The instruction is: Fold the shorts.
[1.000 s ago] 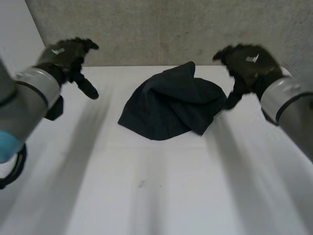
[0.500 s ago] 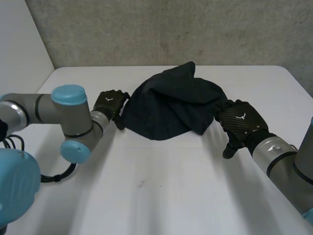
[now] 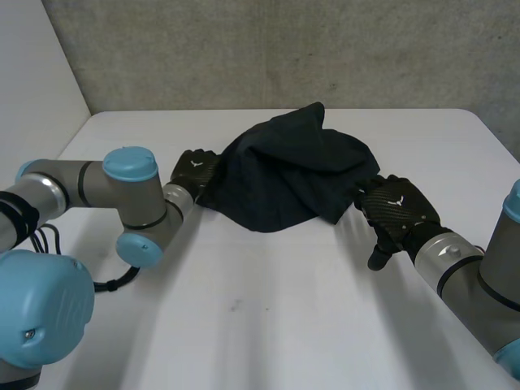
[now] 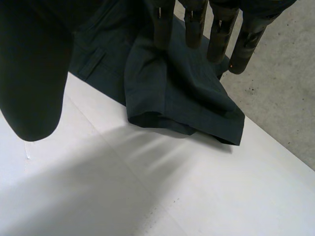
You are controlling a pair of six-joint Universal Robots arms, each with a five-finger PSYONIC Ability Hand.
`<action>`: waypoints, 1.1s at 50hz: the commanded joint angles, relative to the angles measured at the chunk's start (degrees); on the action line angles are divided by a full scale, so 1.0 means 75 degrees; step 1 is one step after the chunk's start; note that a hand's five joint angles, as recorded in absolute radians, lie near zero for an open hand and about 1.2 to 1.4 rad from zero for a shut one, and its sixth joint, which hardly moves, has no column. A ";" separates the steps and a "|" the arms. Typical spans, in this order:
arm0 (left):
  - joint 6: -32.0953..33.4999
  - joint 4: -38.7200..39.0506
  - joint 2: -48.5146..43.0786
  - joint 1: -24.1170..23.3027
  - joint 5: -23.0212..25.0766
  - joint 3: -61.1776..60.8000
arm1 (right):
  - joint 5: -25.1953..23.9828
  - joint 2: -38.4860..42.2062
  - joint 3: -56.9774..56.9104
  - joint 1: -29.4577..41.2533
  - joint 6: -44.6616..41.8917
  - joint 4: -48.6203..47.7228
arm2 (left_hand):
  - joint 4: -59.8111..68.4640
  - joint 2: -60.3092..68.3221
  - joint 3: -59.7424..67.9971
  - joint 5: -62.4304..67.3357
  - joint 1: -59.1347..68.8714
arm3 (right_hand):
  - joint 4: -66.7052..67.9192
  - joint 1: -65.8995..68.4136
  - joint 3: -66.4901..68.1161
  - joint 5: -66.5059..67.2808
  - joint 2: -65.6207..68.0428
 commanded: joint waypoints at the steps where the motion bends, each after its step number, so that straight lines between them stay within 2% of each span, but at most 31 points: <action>1: 0.0010 0.0002 -0.0159 -0.0014 0.0023 0.0170 | 0.0000 0.0001 0.0015 -0.0002 0.0001 0.0006 | 0.2722 0.2718 0.2720 0.2830 0.2651 | -0.0466 -0.0243 -0.0272 -0.0534 -0.0354; 3: 0.0010 0.0002 -0.0183 -0.0014 0.0023 0.0170 | 0.0000 -0.0011 0.0015 -0.0002 0.0001 0.0006 | 0.3665 0.3660 0.3663 0.3773 0.3594 | -0.0466 -0.0243 -0.0272 -0.0534 -0.0354; 4: 0.0010 -0.0009 -0.0183 -0.0014 0.0023 0.0170 | 0.0000 -0.0011 0.0015 -0.0002 0.0001 0.0006 | 0.5023 0.5019 0.5021 0.5131 0.4952 | -0.0466 -0.0243 -0.0272 -0.0534 -0.0354; 5: 0.0021 0.0002 -0.0183 -0.0014 0.0012 0.0170 | 0.0000 -0.0011 0.0015 -0.0002 0.0001 0.0018 | 0.5411 0.5407 0.5409 0.5519 0.5340 | -0.0466 -0.0243 -0.0272 -0.0534 -0.0354; 10: 0.0232 0.0002 0.0039 0.0022 -0.0362 0.0147 | 0.0000 -0.0023 0.0039 -0.0002 0.0001 0.0018 | 0.5415 0.5411 0.5413 0.5523 0.5344 | -0.0466 -0.0243 -0.0272 -0.0534 -0.0354; 14: 0.0385 0.0177 0.0847 0.0185 -0.1252 0.0123 | 0.0000 -0.0023 0.0074 0.0010 0.0001 0.0018 | 0.5415 0.5411 0.5413 0.5523 0.5344 | -0.0466 -0.0243 -0.0272 -0.0534 -0.0354; 15: 0.0385 0.0445 0.1173 0.0371 -0.1672 0.0088 | -0.0012 -0.0023 0.0074 0.0022 0.0001 0.0018 | 0.5415 0.5411 0.5413 0.5523 0.5344 | -0.0466 -0.0243 -0.0272 -0.0534 -0.0354; 19: 0.0408 0.1266 0.1878 0.1075 -0.2530 -0.0146 | -0.0012 -0.0023 0.0086 0.0069 0.0001 0.0018 | 0.5415 0.5411 0.5413 0.5523 0.5344 | -0.0466 -0.0243 -0.0272 -0.0534 -0.0354; 22: 0.0396 0.1664 0.2486 0.1298 -0.2660 -0.0403 | -0.0012 -0.0046 0.0121 0.0080 0.0001 0.0018 | 0.5415 0.5411 0.5413 0.5523 0.5344 | -0.0466 -0.0243 -0.0272 -0.0534 -0.0354; 29: 0.0198 0.2170 0.3941 0.1241 -0.2625 -0.1060 | -0.0024 -0.0070 0.0156 0.0092 0.0001 0.0018 | 0.5415 0.5411 0.5413 0.5523 0.5344 | -0.0466 -0.0243 -0.0272 -0.0534 -0.0354; 32: -0.0072 0.2182 0.4398 0.0925 -0.2345 -0.1412 | -0.0024 -0.0093 0.0156 0.0092 0.0001 0.0018 | 0.5415 0.5411 0.5413 0.5523 0.5344 | -0.0466 -0.0243 -0.0272 -0.0534 -0.0354; 36: -0.0295 0.2170 0.4575 0.0094 -0.1502 -0.1880 | 0.0023 -0.0128 0.0191 0.0092 0.0001 0.0018 | 0.5415 0.5411 0.5413 0.5523 0.5344 | -0.0466 -0.0243 -0.0272 -0.0534 -0.0354; 37: -0.0283 0.2147 0.4563 -0.0279 -0.1164 -0.2067 | 0.0035 -0.0128 0.0191 0.0092 0.0001 0.0018 | 0.5415 0.5411 0.5413 0.5523 0.5344 | -0.0466 -0.0243 -0.0272 -0.0534 -0.0354; 40: -0.0283 0.2135 0.4470 -0.0856 -0.0810 -0.2302 | 0.0058 -0.0152 0.0214 0.0080 0.0001 0.0018 | 0.5415 0.5411 0.5413 0.5523 0.5344 | -0.0466 -0.0243 -0.0272 -0.0534 -0.0354; 41: -0.0283 0.2112 0.4342 -0.1229 -0.0681 -0.2384 | 0.0070 -0.0163 0.0226 0.0069 0.0001 0.0018 | 0.5415 0.5411 0.5413 0.5523 0.5344 | -0.0466 -0.0243 -0.0272 -0.0534 -0.0354; 48: -0.0260 0.1901 0.3334 -0.2707 -0.0598 -0.2397 | 0.0152 -0.0374 0.0226 -0.0013 0.0071 0.0006 | 0.5415 0.5411 0.5413 0.5523 0.5344 | -0.0466 -0.0243 -0.0272 -0.0534 -0.0354; 52: -0.0248 0.1655 0.2935 -0.3399 -0.0586 -0.2443 | 0.0514 -0.0468 0.0179 -0.0212 0.0118 -0.0005 | 0.5415 0.5411 0.5413 0.5523 0.5344 | -0.0466 -0.0243 -0.0272 -0.0534 -0.0354; 55: -0.0213 0.1292 0.2946 -0.3798 -0.0632 -0.2583 | 0.0807 -0.0492 0.0133 -0.0446 0.0130 -0.0029 | -0.0150 -0.0154 -0.0152 -0.0041 -0.0221 | -0.0466 -0.0243 -0.0272 -0.0534 -0.0354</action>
